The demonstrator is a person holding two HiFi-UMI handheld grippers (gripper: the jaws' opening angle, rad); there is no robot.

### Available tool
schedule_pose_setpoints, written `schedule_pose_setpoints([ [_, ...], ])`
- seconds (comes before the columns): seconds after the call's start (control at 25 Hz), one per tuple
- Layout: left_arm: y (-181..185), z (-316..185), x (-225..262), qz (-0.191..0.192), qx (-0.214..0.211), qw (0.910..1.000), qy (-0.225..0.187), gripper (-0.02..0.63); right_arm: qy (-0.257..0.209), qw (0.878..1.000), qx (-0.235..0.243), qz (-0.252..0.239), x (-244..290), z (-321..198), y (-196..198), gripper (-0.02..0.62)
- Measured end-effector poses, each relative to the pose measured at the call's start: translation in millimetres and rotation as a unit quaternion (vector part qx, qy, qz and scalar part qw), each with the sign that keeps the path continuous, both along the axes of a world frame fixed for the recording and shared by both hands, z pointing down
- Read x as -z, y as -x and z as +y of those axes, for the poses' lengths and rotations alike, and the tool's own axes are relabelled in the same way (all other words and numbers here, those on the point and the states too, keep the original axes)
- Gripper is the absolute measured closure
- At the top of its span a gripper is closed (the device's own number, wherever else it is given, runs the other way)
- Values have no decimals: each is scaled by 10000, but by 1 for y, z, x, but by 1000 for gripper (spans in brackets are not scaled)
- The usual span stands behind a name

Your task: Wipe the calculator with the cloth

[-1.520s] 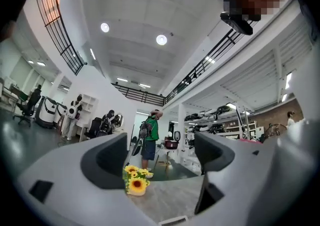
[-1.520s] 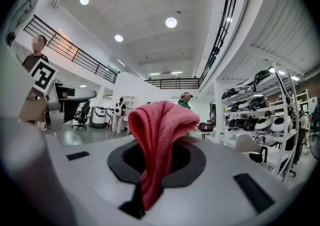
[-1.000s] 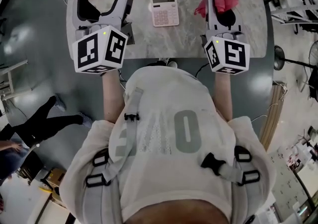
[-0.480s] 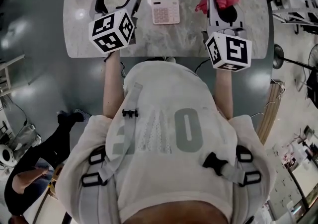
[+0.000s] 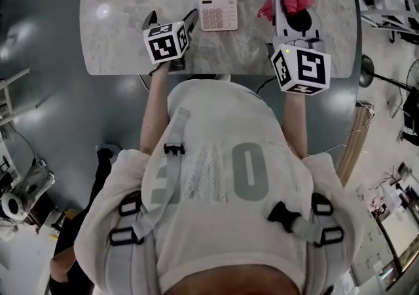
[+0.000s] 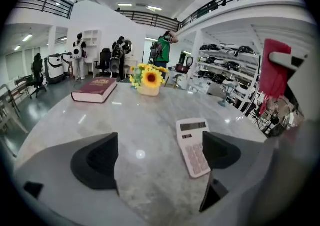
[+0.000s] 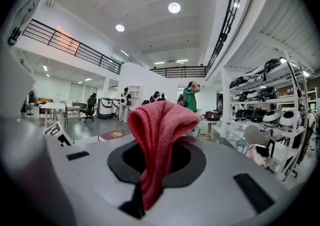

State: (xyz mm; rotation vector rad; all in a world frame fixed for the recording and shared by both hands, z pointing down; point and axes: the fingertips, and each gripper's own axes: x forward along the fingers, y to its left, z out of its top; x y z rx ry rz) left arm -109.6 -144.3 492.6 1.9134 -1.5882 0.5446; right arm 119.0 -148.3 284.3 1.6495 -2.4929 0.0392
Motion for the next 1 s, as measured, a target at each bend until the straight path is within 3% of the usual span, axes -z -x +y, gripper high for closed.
schedule_pose_setpoints([
  [0.4,-14,28,-72,-190,-268,9945,999,97,163,9998,22,126,-14,0,-1,538],
  [1.0,-13,31,-90,-310,-256,9857,1635,92,352,9989,127,273,-26,-10,-1,538],
])
